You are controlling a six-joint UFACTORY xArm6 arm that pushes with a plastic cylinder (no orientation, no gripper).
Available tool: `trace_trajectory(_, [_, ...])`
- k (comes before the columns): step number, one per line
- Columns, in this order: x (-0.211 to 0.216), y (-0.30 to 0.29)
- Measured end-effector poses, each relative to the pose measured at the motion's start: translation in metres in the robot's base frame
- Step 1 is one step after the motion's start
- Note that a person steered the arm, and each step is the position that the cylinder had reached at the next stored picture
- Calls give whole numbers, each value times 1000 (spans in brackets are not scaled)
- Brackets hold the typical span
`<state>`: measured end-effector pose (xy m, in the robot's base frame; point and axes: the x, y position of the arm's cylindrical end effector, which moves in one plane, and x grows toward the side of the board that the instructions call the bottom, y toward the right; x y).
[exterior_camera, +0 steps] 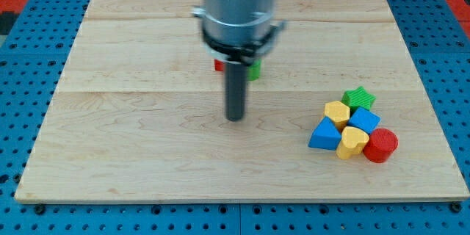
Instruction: Push the green circle with red star into the group of blocks
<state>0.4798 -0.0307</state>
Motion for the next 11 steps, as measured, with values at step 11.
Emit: trace_trajectory(11, [-70,95])
